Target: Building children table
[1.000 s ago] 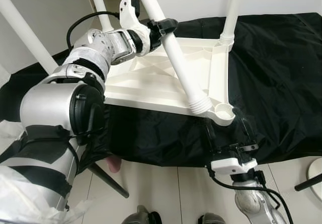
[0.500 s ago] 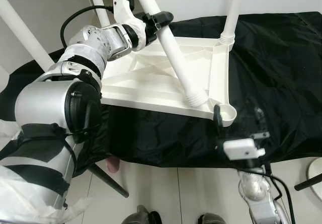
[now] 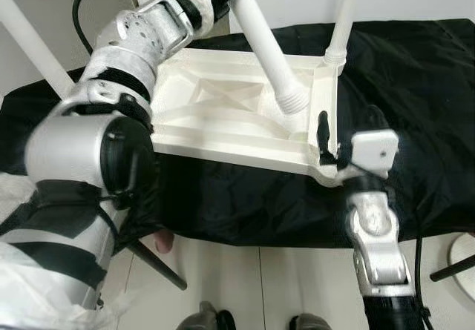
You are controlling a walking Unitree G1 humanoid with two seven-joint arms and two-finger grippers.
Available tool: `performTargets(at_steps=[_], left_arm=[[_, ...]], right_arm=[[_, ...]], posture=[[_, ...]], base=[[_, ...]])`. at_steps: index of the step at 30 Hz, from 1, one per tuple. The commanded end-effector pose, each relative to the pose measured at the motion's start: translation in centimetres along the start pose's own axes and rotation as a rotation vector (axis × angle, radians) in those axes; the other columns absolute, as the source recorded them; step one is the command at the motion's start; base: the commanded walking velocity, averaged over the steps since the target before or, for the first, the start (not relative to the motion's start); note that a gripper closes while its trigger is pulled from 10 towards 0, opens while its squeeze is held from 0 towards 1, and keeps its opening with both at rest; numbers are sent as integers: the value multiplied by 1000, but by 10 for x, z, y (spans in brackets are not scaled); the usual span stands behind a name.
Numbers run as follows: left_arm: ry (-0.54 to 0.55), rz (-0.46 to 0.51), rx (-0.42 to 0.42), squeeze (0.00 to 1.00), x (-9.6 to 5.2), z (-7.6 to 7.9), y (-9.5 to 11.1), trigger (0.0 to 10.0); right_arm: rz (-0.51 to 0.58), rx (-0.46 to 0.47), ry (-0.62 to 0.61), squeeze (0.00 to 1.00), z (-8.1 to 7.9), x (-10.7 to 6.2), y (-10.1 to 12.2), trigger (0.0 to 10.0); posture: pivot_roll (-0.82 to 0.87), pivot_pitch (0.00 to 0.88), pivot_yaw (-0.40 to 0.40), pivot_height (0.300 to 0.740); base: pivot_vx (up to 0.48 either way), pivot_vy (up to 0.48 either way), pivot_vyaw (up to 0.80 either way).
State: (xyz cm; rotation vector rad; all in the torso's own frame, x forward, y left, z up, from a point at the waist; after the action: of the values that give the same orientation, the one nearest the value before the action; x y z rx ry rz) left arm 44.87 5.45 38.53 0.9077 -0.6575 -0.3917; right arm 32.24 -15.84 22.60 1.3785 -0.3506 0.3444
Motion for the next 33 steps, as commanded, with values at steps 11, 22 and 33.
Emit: performTargets(at_steps=[11,22,33], left_arm=[[5,160,209,0,-7,18,-16,10000],[-100,211,298,0,-20,64,-42,10000],[-115,200,428,0,-29,85,-64,10000]], right_arm=[[-60,80,187,0,-24,16,7,10000],[-84,113,338,0,-57,11,12,10000],[-81,67,288,0,-52,21,14,10000]], posture=[[-91,0,96,740],[-96,0,87,740],[-78,0,71,740]], base=[[0,0,0],[0,0,0],[0,0,0]])
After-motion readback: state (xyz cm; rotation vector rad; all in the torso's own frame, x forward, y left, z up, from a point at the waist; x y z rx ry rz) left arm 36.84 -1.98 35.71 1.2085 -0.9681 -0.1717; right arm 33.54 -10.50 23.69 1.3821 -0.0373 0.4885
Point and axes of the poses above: a point about 5 cm out from each wrist's last joint towards the gripper, its own x axis pointing out of the wrist towards the gripper, its own y axis along the axis of the wrist's last joint, z = x × y, the point moved 5 cm from there along x, pointing out of the wrist towards the gripper, and after that the axes turned 1 degree about x, right-handed, at the moved point
